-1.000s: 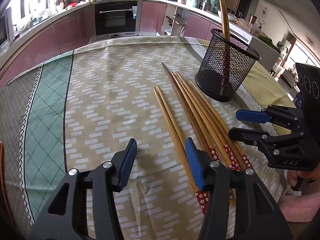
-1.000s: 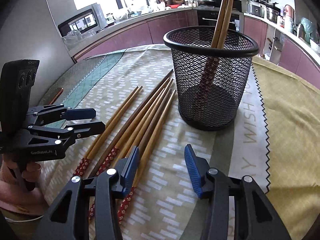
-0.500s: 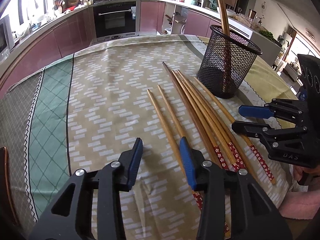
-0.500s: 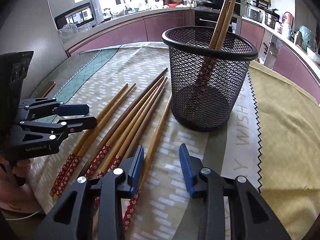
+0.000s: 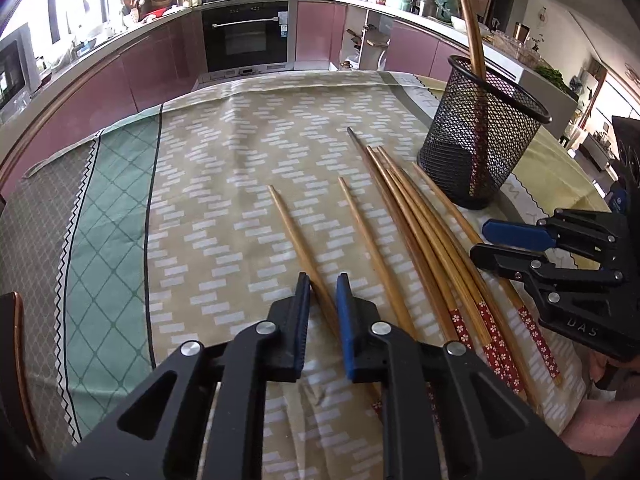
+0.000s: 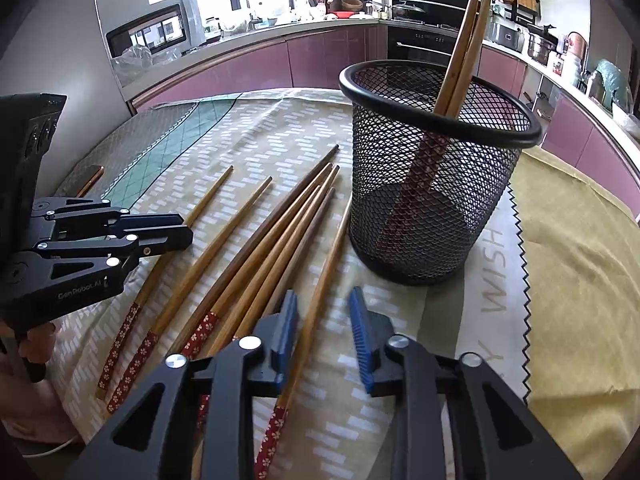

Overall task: Organize utensils
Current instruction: 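Close the left tool on another chopstick while the right tool grasps one too, then lift the left tool's chopstick upright toward the cup while the right tool carries its own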

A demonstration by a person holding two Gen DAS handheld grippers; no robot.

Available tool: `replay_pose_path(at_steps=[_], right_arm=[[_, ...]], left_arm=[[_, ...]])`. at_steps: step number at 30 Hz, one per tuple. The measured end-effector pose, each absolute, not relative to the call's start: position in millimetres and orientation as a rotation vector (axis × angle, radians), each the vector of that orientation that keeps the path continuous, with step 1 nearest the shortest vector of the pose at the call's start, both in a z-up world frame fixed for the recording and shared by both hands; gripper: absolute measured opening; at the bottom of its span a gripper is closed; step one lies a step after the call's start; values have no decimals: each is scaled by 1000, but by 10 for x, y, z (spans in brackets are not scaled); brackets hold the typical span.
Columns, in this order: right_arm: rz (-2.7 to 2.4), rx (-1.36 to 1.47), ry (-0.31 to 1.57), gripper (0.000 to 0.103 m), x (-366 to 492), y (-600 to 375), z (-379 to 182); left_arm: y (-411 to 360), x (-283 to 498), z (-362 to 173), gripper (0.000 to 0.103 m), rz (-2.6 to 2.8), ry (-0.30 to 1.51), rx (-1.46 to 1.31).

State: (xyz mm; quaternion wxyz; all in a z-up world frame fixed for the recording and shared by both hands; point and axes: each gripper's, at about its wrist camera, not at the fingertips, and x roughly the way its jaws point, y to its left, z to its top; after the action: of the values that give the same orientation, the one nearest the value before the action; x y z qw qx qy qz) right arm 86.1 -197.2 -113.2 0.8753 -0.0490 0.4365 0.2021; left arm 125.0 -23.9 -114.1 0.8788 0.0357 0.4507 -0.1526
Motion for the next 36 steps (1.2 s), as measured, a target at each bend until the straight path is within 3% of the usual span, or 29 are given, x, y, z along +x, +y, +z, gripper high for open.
replay_pose_path(at_steps=[5,8,36], right_arm=[[440,-44,926,8,877,-2051,-1130],[444,1,933,6,881,-2122,-1136],[551,-38,956,6,865,-2028,-1091]], left_arm=[[-193,1233,-1139,10,-309,940,36],[-164,1213,-1129,8,-315,942,14],[-326,1128,-1138,8,-446,966,48]])
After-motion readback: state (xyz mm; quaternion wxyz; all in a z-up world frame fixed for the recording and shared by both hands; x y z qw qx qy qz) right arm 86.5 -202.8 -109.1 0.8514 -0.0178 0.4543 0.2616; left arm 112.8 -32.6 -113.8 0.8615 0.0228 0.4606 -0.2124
